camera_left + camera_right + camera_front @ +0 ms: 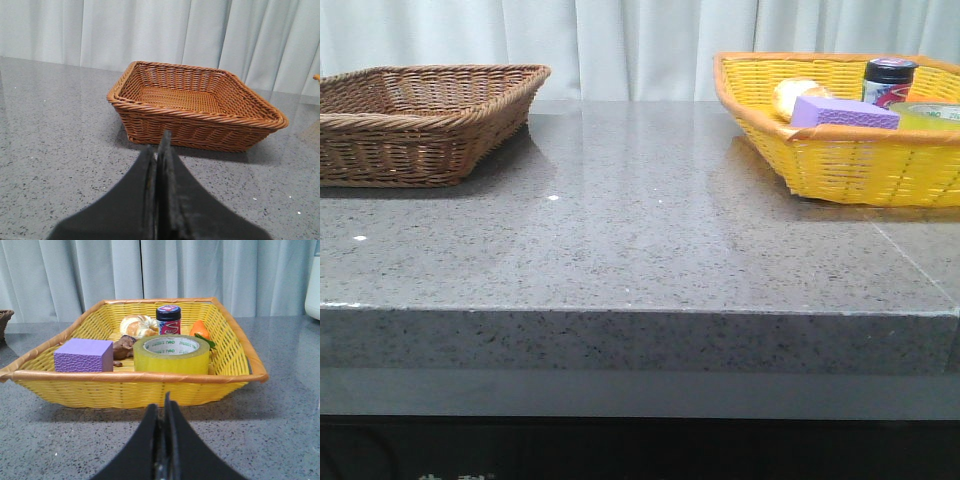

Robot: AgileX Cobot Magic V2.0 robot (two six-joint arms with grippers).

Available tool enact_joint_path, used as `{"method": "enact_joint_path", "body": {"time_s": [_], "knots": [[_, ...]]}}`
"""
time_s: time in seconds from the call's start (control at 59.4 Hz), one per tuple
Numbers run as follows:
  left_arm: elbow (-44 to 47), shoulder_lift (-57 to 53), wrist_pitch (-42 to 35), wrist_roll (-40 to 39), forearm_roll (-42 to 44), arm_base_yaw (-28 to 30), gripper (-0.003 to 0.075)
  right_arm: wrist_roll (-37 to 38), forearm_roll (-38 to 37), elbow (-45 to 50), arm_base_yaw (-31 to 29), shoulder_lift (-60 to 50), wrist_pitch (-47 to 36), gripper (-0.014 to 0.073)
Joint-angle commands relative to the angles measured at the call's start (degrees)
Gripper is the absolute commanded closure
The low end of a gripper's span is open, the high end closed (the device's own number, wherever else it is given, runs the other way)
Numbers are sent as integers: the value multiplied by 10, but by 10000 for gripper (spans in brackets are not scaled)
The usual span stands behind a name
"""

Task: Transfer tape with both arms

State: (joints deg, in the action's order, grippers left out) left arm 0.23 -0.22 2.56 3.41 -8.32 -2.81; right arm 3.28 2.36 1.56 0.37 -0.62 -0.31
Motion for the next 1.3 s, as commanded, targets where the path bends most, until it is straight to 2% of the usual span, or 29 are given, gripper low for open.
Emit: {"method": "enact_joint_path", "body": {"time_s": [0.0,0.573,0.792,1.045,1.281], "knots": [[4,-10,-46,-1,-5,0,741,0,-6,-4,-3,-13,-48,662],[4,-10,-46,-1,-5,0,741,0,-6,-4,-3,-13,-51,662],[-12,-10,-73,-1,-12,0,741,0,11,-17,-3,-13,-69,662],[-160,7,10,-1,-24,0,741,-1,21,-155,-3,-5,55,662],[-339,117,130,-1,-24,0,741,-1,-14,-323,-3,80,177,662]]}}
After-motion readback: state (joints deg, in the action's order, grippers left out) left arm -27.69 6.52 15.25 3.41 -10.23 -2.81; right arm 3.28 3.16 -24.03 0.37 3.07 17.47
